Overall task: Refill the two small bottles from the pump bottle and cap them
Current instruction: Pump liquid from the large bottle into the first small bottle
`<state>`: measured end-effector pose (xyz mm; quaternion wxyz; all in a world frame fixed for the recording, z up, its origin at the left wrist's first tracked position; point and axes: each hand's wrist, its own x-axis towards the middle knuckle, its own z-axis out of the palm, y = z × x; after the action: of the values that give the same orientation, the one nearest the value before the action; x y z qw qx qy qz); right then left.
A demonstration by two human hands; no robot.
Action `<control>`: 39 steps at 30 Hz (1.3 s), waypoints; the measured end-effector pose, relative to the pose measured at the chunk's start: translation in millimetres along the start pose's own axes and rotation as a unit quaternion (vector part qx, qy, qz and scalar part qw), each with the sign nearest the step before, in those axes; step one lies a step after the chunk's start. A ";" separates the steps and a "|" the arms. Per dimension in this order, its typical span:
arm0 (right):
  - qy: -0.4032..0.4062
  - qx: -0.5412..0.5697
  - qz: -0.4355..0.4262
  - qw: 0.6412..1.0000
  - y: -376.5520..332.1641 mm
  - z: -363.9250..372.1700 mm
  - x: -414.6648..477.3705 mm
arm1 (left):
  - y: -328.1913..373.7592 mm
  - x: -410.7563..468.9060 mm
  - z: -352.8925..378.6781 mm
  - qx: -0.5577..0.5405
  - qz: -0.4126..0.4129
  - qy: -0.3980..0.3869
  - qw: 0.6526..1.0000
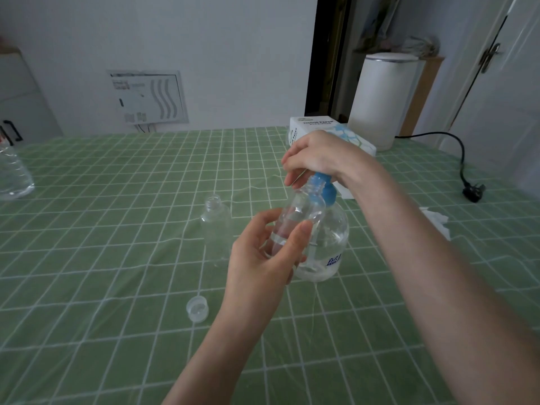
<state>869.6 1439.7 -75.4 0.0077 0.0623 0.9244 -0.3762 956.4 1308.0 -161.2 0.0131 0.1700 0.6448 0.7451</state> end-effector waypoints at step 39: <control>0.007 -0.006 0.009 1.000 2.0 -0.2 1.0 | 0.7 -0.5 2.3 -0.005 0.004 0.009 1.000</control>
<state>868.9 1441.4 -76.7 0.0055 0.0735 0.9261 -0.3700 957.6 1310.0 -160.4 0.0051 0.1663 0.6407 0.7495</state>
